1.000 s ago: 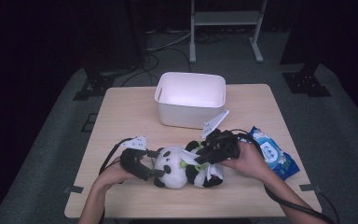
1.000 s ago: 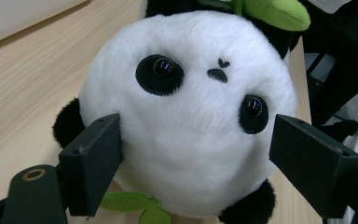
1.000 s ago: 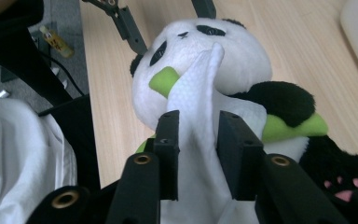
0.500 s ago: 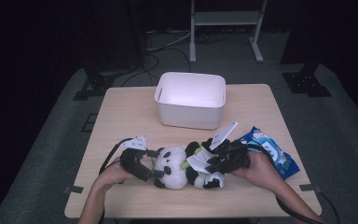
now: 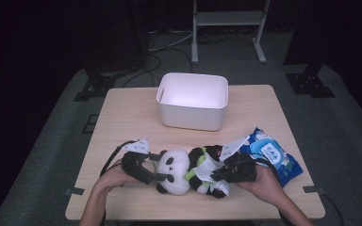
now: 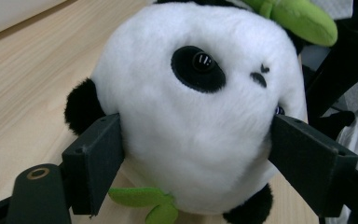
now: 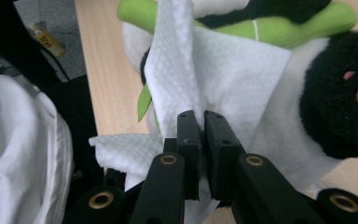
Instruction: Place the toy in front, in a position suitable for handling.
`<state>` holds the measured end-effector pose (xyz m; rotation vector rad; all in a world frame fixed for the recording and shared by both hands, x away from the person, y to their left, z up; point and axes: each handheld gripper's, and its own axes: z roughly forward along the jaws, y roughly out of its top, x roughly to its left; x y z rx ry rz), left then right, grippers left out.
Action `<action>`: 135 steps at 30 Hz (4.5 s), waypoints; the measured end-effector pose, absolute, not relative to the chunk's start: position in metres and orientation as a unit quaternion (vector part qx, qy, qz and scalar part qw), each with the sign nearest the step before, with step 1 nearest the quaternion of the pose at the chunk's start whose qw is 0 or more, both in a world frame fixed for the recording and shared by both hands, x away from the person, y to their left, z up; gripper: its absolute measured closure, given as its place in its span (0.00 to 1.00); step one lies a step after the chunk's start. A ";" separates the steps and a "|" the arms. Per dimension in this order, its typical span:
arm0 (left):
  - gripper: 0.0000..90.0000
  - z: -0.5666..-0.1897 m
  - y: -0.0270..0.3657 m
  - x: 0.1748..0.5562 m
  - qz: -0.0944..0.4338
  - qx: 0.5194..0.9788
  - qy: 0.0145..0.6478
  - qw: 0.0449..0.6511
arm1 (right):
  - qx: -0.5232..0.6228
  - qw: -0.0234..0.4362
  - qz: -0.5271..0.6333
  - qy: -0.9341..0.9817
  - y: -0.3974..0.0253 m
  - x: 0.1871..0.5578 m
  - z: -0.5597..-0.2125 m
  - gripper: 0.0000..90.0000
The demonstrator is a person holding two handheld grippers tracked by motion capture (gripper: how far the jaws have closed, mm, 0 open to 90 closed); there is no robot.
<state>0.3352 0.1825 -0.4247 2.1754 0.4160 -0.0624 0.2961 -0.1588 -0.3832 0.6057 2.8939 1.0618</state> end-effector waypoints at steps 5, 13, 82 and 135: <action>0.20 -0.426 0.182 0.336 -0.023 0.879 0.170 0.444 | 0.190 0.022 0.342 0.920 -0.156 0.302 -0.370 0.94; 0.20 -0.427 0.182 0.336 -0.020 0.881 0.167 0.443 | 0.181 0.055 0.330 0.925 -0.134 0.320 -0.345 0.94; 0.19 -0.429 0.182 0.336 -0.016 0.879 0.169 0.445 | 0.248 0.048 0.346 0.904 -0.158 0.314 -0.377 0.88; 0.19 -0.429 0.181 0.336 -0.014 0.880 0.174 0.443 | 0.246 0.112 0.351 0.897 -0.171 0.332 -0.337 0.90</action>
